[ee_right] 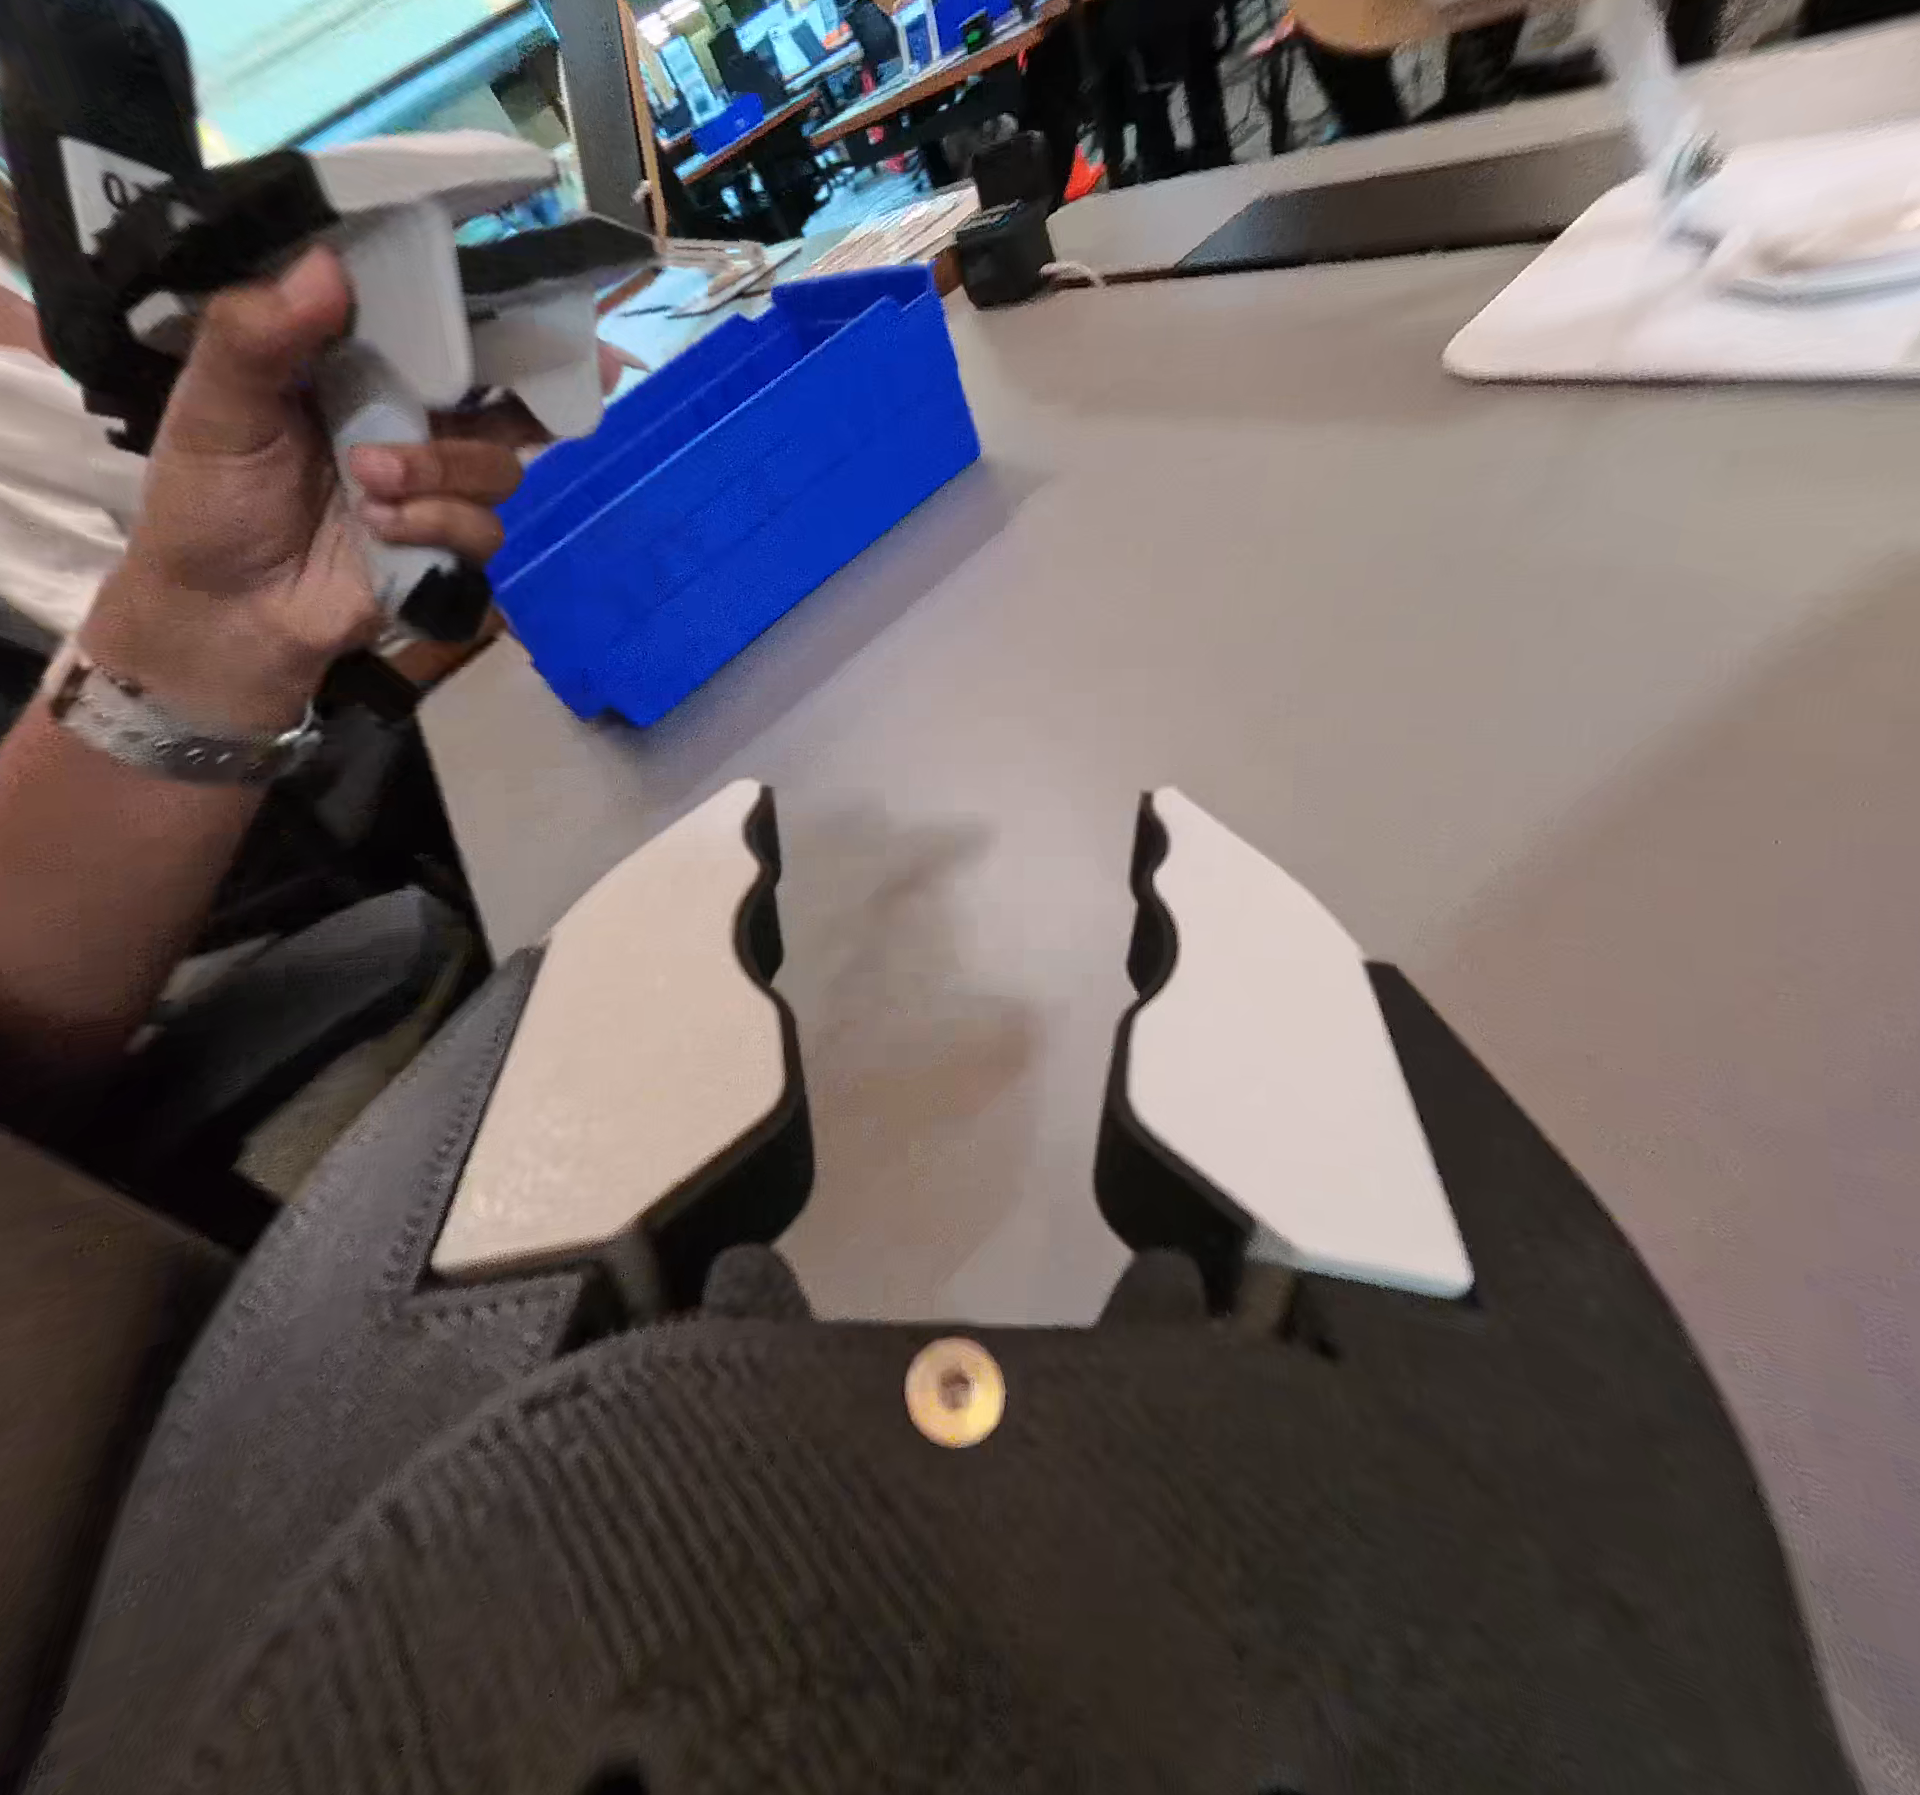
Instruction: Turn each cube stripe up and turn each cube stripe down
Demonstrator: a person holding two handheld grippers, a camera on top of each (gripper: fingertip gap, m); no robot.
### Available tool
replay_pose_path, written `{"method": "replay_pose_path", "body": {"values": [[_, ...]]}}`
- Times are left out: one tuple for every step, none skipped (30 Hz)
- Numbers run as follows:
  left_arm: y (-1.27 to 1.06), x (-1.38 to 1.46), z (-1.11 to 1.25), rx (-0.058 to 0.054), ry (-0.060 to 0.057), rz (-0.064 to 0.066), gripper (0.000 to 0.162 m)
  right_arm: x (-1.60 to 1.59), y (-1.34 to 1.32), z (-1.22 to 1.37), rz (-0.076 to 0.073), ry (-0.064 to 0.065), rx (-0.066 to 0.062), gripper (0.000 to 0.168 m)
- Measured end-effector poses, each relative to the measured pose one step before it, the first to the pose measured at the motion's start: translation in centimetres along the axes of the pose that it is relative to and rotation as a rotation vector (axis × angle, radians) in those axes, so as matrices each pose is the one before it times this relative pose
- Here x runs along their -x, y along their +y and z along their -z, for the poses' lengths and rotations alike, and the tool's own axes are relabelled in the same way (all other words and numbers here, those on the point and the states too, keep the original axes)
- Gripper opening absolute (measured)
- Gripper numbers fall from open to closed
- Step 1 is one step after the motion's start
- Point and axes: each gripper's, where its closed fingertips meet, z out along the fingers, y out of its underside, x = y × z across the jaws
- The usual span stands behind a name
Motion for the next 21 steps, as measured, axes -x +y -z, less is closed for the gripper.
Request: {"method": "replay_pose_path", "body": {"values": [[-2.375, 3.725, 2.423, -0.0635, -0.1741, -0.0124, 0.054, 0.169, 0.358, -0.060, -0.0387, -0.0137, 0.0025, 0.068], [-1.957, 3.362, 1.802, -0.0589, -0.1182, -0.0080, 0.054, -0.041, 0.303, -0.040, -0.0247, -0.0027, 0.0007, 0.070], [-1.207, 3.197, 1.112, -0.0304, -0.0917, -0.0082, 0.054, -0.163, 0.299, -0.050, -0.0114, 0.0052, 0.0030, 0.070], [-0.249, 3.260, 0.454, 0.0161, -0.0943, -0.0046, 0.057, -0.153, 0.304, -0.061, -0.0053, 0.0061, 0.0080, 0.070], [0.498, 3.135, -0.111, 0.0483, -0.0922, -0.0130, 0.062, 0.020, 0.243, -0.083, -0.0038, -0.0026, 0.0092, 0.070], [0.803, 3.042, -0.478, 0.0546, -0.1017, -0.0160, 0.068, 0.169, 0.128, -0.082, -0.0040, -0.0108, 0.0063, 0.070], [0.735, 2.673, -0.696, 0.0361, -0.1029, -0.0261, 0.073, 0.209, 0.042, -0.055, -0.0026, -0.0101, 0.0022, 0.070], [0.504, 2.124, -0.797, 0.0089, -0.0974, -0.0409, 0.078, 0.199, 0.004, -0.016, 0.0015, -0.0069, -0.0001, 0.070], [0.529, 1.493, -0.785, 0.0060, -0.0818, -0.0439, 0.081, 0.176, -0.002, 0.014, 0.0082, -0.0031, 0.0000, 0.070], [0.590, 0.954, -0.797, 0.0109, -0.0628, -0.0442, 0.083, 0.087, -0.007, 0.041, 0.0157, 0.0050, -0.0002, 0.070], [0.703, 0.701, -0.845, 0.0206, -0.0546, -0.0358, 0.085, 0.041, -0.024, 0.066, 0.0204, 0.0079, -0.0010, 0.070], [0.794, 0.531, -0.897, 0.0328, -0.0447, -0.0219, 0.087, 0.047, -0.063, 0.066, 0.0202, 0.0058, -0.0008, 0.070], [0.641, 0.454, -0.878, 0.0377, -0.0404, 0.0052, 0.086, 0.039, -0.088, 0.070, 0.0167, 0.0053, -0.0011, 0.070], [0.500, 0.217, -0.714, 0.0491, -0.0239, 0.0078, 0.087, 0.011, -0.139, 0.068, 0.0121, 0.0055, -0.0039, 0.070], [0.301, 0.012, -0.638, 0.0321, -0.0126, 0.0054, 0.085, 0.050, -0.172, 0.073, 0.0086, 0.0024, -0.0058, 0.070], [0.516, -0.136, -0.628, 0.0471, -0.0051, -0.0007, 0.085, 0.028, -0.140, 0.060, 0.0054, 0.0011, -0.0051, 0.069], [0.794, -0.165, -0.667, 0.0636, -0.0023, -0.0095, 0.087, 0.029, -0.089, 0.054, 0.0013, 0.0004, -0.0029, 0.069], [0.738, -0.079, -0.690, 0.0571, -0.0042, -0.0070, 0.087, 0.034, -0.031, 0.029, -0.0017, -0.0020, -0.0013, 0.069], [0.502, 0.002, -0.662, 0.0354, -0.0052, 0.0021, 0.083, 0.028, 0.002, 0.014, -0.0037, -0.0033, -0.0005, 0.069], [0.352, 0.089, -0.575, 0.0217, -0.0087, 0.0119, 0.077, 0.017, 0.018, 0.013, -0.0053, -0.0029, -0.0004, 0.069], [0.327, 0.022, -0.454, 0.0152, -0.0007, 0.0076, 0.073, -0.010, 0.049, -0.001, -0.0052, -0.0028, 0.0007, 0.069]]}}
